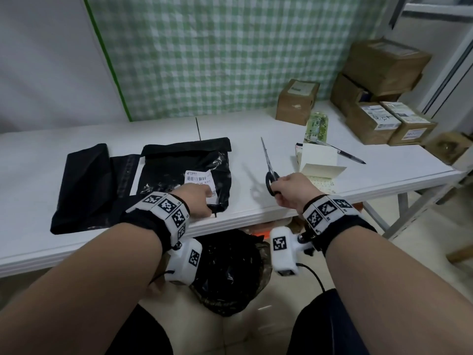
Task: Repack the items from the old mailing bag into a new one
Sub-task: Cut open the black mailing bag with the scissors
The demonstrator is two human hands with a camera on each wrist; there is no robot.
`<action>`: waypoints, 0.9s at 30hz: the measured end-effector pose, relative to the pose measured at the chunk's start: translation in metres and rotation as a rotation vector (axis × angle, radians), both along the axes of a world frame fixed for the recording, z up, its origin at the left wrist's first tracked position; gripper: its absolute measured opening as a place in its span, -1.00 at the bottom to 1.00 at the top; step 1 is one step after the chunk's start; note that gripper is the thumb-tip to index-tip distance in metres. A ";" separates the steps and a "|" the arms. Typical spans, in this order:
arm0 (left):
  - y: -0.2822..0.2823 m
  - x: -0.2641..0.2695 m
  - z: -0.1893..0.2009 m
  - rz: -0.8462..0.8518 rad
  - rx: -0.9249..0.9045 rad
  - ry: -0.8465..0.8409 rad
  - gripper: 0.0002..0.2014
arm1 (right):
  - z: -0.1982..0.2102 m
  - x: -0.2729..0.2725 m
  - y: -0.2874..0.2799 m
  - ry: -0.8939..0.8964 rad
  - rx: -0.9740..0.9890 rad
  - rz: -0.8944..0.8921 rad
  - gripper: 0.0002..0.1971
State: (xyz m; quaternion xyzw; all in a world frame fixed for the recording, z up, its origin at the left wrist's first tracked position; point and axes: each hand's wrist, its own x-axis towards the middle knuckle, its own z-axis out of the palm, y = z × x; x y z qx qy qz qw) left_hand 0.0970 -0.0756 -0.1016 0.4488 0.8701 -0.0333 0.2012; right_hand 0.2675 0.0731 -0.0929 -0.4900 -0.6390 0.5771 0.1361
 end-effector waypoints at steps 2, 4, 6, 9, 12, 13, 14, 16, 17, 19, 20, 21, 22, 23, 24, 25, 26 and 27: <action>-0.004 0.000 -0.001 -0.009 0.058 0.017 -0.45 | 0.001 -0.005 -0.012 0.151 -0.162 -0.020 -0.82; -0.007 0.003 -0.006 -0.065 0.166 0.010 -0.57 | -0.002 -0.016 -0.024 0.143 -0.164 0.018 -0.70; -0.012 0.002 -0.014 -0.100 0.291 0.011 -0.72 | -0.010 -0.033 -0.038 0.089 -0.151 0.072 -0.62; -0.011 0.007 -0.018 -0.127 0.435 -0.015 -0.71 | -0.017 -0.043 -0.048 0.059 -0.162 0.145 -0.48; -0.012 0.007 -0.019 -0.162 0.526 -0.074 -0.68 | -0.021 -0.048 -0.055 0.124 -0.242 0.121 -0.52; -0.014 0.006 -0.018 -0.168 0.548 -0.088 -0.70 | -0.021 -0.049 -0.059 0.153 -0.243 0.082 -0.58; -0.015 0.006 -0.018 -0.172 0.568 -0.102 -0.72 | -0.023 -0.050 -0.061 0.154 -0.227 0.051 -0.58; -0.017 0.007 -0.017 -0.170 0.586 -0.120 -0.78 | -0.029 -0.051 -0.062 0.173 -0.198 0.008 -0.53; -0.017 0.008 -0.017 -0.165 0.592 -0.121 -0.82 | -0.028 -0.050 -0.064 0.204 -0.202 -0.009 -0.59; -0.017 0.010 -0.016 -0.153 0.615 -0.125 -0.89 | -0.028 -0.050 -0.062 0.255 -0.231 -0.035 -0.76; -0.016 0.011 -0.016 -0.147 0.630 -0.129 -0.91 | -0.030 -0.050 -0.060 0.276 -0.242 -0.048 -0.76; -0.015 0.012 -0.016 -0.140 0.642 -0.133 -0.92 | -0.030 -0.049 -0.058 0.295 -0.249 -0.052 -0.75; -0.014 0.012 -0.015 -0.133 0.653 -0.134 -0.95 | -0.032 -0.048 -0.056 0.319 -0.255 -0.056 -0.74; -0.013 0.013 -0.015 -0.129 0.660 -0.131 -0.97 | -0.032 -0.047 -0.056 0.333 -0.262 -0.056 -0.73; -0.013 0.013 -0.015 -0.129 0.665 -0.127 -0.97 | -0.032 -0.045 -0.055 0.339 -0.269 -0.050 -0.73; -0.012 0.013 -0.016 -0.135 0.665 -0.121 -0.96 | -0.032 -0.043 -0.054 0.337 -0.272 -0.046 -0.73; -0.012 0.014 -0.016 -0.142 0.660 -0.110 -0.96 | -0.032 -0.041 -0.053 0.341 -0.279 -0.046 -0.72; -0.012 0.014 -0.017 -0.149 0.650 -0.096 -0.96 | -0.032 -0.038 -0.053 0.346 -0.285 -0.048 -0.72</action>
